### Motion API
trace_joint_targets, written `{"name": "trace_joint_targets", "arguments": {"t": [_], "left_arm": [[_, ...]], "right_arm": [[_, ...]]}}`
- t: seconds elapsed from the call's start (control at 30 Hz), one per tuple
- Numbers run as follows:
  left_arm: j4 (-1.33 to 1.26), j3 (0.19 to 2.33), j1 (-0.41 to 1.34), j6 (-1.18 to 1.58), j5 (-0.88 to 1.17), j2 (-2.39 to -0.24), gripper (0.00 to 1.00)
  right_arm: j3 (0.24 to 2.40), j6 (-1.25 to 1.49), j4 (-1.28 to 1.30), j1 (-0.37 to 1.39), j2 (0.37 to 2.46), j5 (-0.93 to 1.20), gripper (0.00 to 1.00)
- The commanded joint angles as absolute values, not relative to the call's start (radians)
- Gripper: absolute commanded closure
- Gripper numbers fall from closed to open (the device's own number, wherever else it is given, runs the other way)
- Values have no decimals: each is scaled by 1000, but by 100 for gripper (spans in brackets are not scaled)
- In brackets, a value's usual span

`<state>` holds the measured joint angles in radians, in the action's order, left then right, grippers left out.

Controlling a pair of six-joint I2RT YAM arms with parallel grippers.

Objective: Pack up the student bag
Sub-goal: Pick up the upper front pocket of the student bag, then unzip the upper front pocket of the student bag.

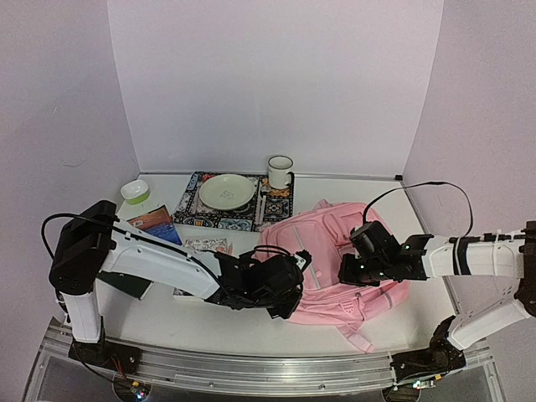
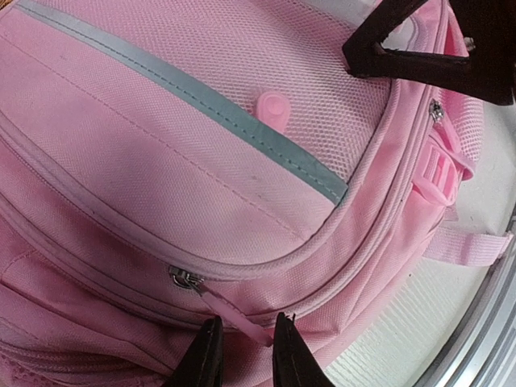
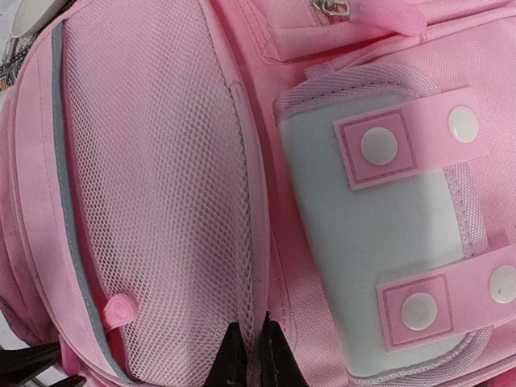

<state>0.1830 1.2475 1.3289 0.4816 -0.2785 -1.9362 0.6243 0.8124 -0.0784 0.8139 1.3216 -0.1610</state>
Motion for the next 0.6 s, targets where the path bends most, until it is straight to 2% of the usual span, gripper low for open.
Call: {"name": "trace_joint_targets", "arguments": {"t": [0.0,0.2,0.57], "left_arm": [[238,1271,1329,507,-331,-1949,86],[249,1252,1329,522,-376,-1912,100],[293,1190,1313,472,-491,-1814,100]], "right_arm": [[648,788,-70,820,1304,-180,100],[639,779,-61,819,1296,-185,100],[624,685,5,805,1257,-196,100]]}}
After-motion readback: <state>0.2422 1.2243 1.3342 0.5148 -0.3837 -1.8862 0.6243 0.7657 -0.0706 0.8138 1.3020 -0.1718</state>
